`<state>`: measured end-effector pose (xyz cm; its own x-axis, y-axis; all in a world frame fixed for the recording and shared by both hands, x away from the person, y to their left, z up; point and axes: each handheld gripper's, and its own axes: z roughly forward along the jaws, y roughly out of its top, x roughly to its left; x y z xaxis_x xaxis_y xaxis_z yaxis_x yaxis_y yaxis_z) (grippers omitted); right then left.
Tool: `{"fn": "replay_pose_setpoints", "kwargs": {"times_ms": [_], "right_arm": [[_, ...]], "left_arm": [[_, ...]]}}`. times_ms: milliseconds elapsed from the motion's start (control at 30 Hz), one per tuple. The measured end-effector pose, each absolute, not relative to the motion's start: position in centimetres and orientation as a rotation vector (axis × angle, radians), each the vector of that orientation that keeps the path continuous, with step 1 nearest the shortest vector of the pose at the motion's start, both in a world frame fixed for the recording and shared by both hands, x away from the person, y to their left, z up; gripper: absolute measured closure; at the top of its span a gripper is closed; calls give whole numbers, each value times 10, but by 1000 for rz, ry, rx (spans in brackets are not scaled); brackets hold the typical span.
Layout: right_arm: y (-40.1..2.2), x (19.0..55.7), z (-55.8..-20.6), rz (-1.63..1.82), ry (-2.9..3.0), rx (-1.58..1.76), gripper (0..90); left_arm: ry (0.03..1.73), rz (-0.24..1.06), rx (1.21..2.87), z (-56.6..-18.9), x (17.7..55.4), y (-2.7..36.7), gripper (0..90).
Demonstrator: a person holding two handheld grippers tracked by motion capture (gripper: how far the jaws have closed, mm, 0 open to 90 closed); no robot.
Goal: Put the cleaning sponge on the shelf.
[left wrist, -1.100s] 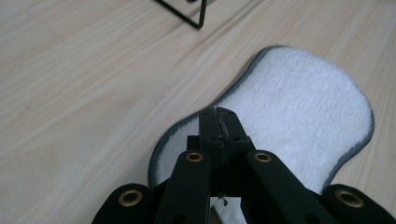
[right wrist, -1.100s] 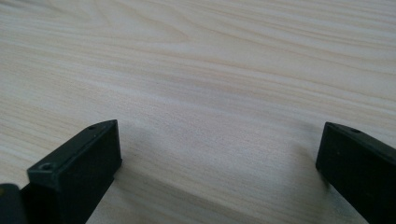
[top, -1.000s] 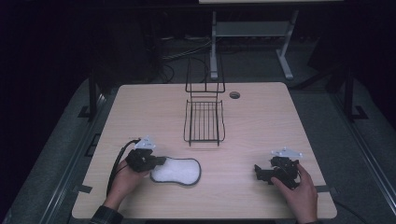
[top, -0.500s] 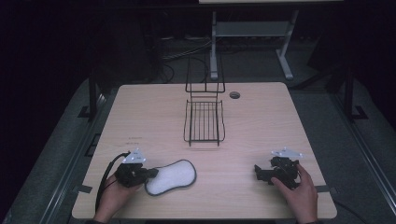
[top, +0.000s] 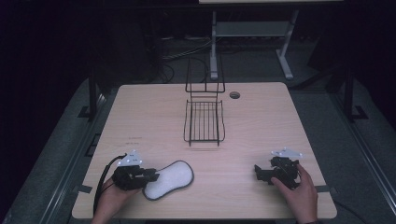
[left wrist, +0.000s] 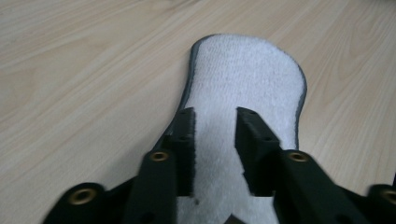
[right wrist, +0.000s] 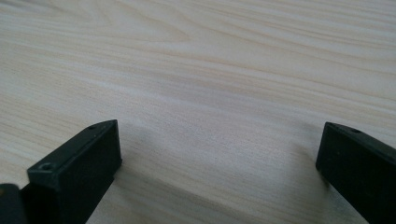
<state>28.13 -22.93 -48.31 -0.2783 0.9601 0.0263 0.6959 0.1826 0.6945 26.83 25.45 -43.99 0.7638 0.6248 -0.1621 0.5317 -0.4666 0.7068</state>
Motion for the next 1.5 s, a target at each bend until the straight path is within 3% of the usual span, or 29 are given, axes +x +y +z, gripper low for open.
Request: {"fn": "replay_pose_setpoints", "kwargs": {"times_ms": [33,100,400,433,533,1233,1500], "right_arm": [[-229,281,-483,851,2047,1555,0],[-229,281,-483,851,2047,1555,0],[-229,281,-483,850,2047,1553,0],[-229,281,-483,850,2047,1553,0],[-229,281,-483,850,2047,1553,0],[-229,281,-483,851,2047,1553,0],[-229,281,-483,850,2047,1553,0]], "left_arm": [[869,130,2152,-440,272,253,569],[868,114,2143,-440,273,253,480],[804,60,2154,-445,285,242,235],[793,65,2163,-446,286,239,173],[781,80,2186,-448,290,233,134],[714,42,2267,-464,293,218,127],[686,83,2298,-465,290,214,124]]}}
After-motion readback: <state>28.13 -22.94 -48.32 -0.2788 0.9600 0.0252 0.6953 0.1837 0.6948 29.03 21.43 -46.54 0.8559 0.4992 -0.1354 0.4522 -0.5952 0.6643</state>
